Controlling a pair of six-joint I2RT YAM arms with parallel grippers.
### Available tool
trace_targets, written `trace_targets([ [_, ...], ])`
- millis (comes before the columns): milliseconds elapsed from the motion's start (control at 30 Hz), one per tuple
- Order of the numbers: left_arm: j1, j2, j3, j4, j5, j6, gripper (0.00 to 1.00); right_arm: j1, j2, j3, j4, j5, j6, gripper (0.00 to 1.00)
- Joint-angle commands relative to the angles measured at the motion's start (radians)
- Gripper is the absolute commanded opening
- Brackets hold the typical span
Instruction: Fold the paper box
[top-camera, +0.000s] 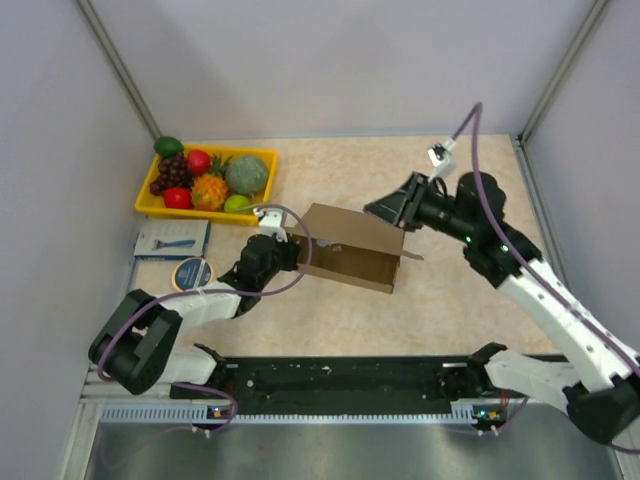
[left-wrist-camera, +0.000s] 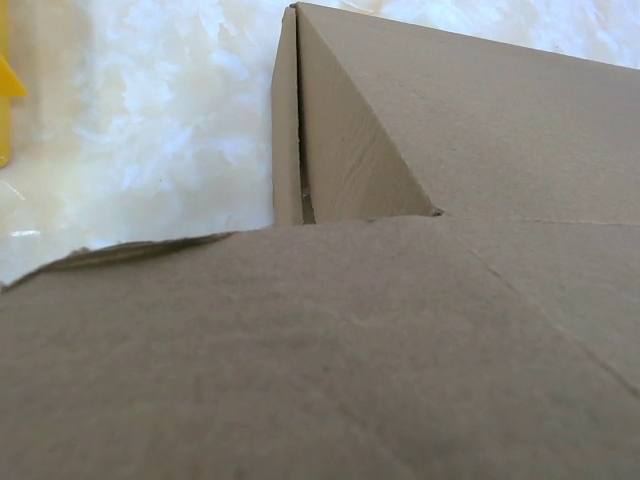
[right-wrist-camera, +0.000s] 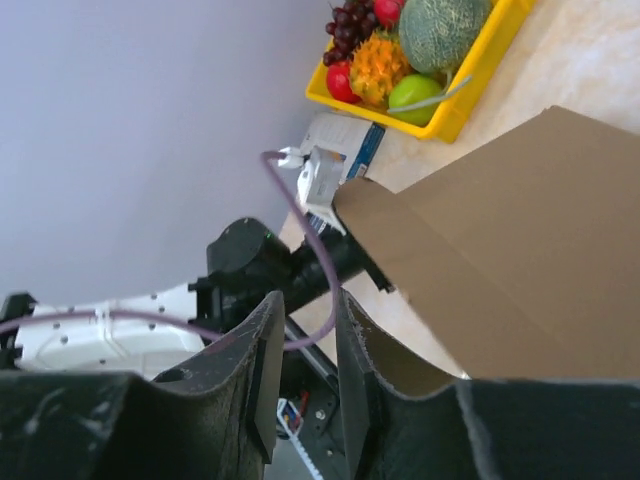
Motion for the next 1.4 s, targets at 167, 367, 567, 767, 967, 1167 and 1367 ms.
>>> trace_targets([
  [167,-0.005,-0.026,0.008,-0.039,-0.003,-0.002,0.00,-0.085,0.503,-0.037,0.613,-0.333,0.421,0.29],
  [367,-0.006,-0.068,-0.038,-0.078,0.055,-0.053,0.30,-0.068,0.644,-0.129,0.797,-0.351,0.472,0.28],
  [567,-0.006,-0.244,-0.136,-0.270,0.195,-0.143,0.53,-0.052,0.782,-0.227,1.061,-0.348,0.549,0.28],
  [767,-0.006,-0.747,-0.163,-0.639,0.423,-0.237,0.55,-0.051,0.844,-0.278,1.157,-0.376,0.514,0.28],
  [967,0.000,-0.921,0.139,-0.927,0.639,-0.166,0.58,-0.052,0.852,-0.279,1.071,-0.393,0.414,0.28],
  [1167,0.046,-0.515,0.459,-0.952,0.577,-0.113,0.36,-0.052,0.806,-0.273,0.924,-0.385,0.294,0.28],
  [1367,0.243,-0.206,0.442,-0.666,0.731,-0.186,0.21,-0.066,0.711,-0.249,0.776,-0.390,0.210,0.29],
])
